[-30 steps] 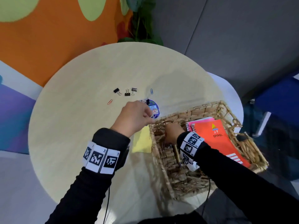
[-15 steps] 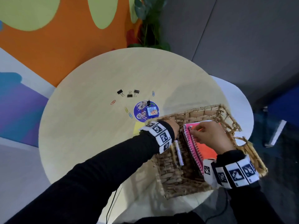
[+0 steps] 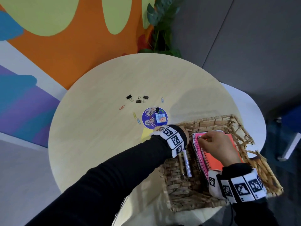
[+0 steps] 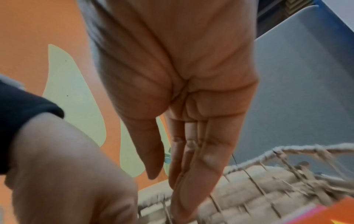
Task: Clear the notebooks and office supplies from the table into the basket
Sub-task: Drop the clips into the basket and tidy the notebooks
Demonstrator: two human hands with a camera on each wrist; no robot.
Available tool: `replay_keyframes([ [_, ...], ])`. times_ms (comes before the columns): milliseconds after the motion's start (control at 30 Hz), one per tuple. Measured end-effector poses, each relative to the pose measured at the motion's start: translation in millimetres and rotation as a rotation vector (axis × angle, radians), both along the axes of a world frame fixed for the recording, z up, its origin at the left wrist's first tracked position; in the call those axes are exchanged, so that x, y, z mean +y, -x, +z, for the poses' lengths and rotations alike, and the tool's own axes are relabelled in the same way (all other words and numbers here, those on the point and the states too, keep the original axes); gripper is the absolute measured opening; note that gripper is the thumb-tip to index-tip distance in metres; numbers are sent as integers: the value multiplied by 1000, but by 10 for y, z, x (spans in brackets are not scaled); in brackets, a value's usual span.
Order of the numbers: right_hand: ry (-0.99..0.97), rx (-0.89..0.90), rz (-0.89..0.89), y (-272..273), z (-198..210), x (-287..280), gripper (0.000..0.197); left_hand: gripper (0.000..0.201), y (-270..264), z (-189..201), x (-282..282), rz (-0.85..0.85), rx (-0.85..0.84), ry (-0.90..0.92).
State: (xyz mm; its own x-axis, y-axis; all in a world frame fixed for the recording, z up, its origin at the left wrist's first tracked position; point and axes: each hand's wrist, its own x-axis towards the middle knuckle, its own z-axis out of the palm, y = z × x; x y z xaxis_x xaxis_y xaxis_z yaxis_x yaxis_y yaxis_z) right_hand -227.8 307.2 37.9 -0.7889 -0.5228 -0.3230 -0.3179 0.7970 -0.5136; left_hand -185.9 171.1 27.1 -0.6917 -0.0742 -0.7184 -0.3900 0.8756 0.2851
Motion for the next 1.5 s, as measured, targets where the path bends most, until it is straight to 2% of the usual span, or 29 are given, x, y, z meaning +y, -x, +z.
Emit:
replay_keyframes([
  [67,54,2,15,47,148,-124,15,18,-29,199,-214,60,128,-19],
  [100,94,4,24,76,242,-224,13,18,-46,274,-366,147,221,-56],
  [200,181,27,74,190,525,-679,10,17,-255,336,-1020,478,502,-161],
  [267,214,65,152,269,674,-1094,11,16,-433,159,-1476,720,616,-98],
  [367,184,136,314,353,718,-1812,13,20,-694,-302,-2019,991,604,87],
  [467,116,149,436,395,504,-2500,18,24,-837,-684,-2321,1116,507,118],
  [567,-5,147,548,363,190,-3015,23,25,-817,-924,-2455,1117,510,119],
  [700,-161,157,641,289,-192,-3469,23,7,-717,-1036,-2528,1065,515,102],
  [767,-224,160,677,262,-375,-3633,25,15,-682,-1063,-2555,1051,528,118],
  [833,-276,167,703,225,-555,-3761,30,24,-652,-1068,-2562,1019,532,128],
  [967,-374,183,724,99,-904,-3903,30,24,-630,-1128,-2549,911,522,161],
  [1133,-387,239,751,36,-1077,-3920,28,23,-637,-1245,-2502,811,535,258],
  [1233,-357,185,700,27,-913,-3905,26,24,-658,-1252,-2493,778,539,275],
  [1333,-268,183,647,70,-449,-3743,14,30,-663,-1223,-2511,772,536,282],
  [1433,-140,180,613,116,89,-3314,23,31,-650,-1137,-2503,757,467,311],
  [1500,-81,168,584,111,428,-2867,22,26,-662,-1049,-2456,758,487,306],
])
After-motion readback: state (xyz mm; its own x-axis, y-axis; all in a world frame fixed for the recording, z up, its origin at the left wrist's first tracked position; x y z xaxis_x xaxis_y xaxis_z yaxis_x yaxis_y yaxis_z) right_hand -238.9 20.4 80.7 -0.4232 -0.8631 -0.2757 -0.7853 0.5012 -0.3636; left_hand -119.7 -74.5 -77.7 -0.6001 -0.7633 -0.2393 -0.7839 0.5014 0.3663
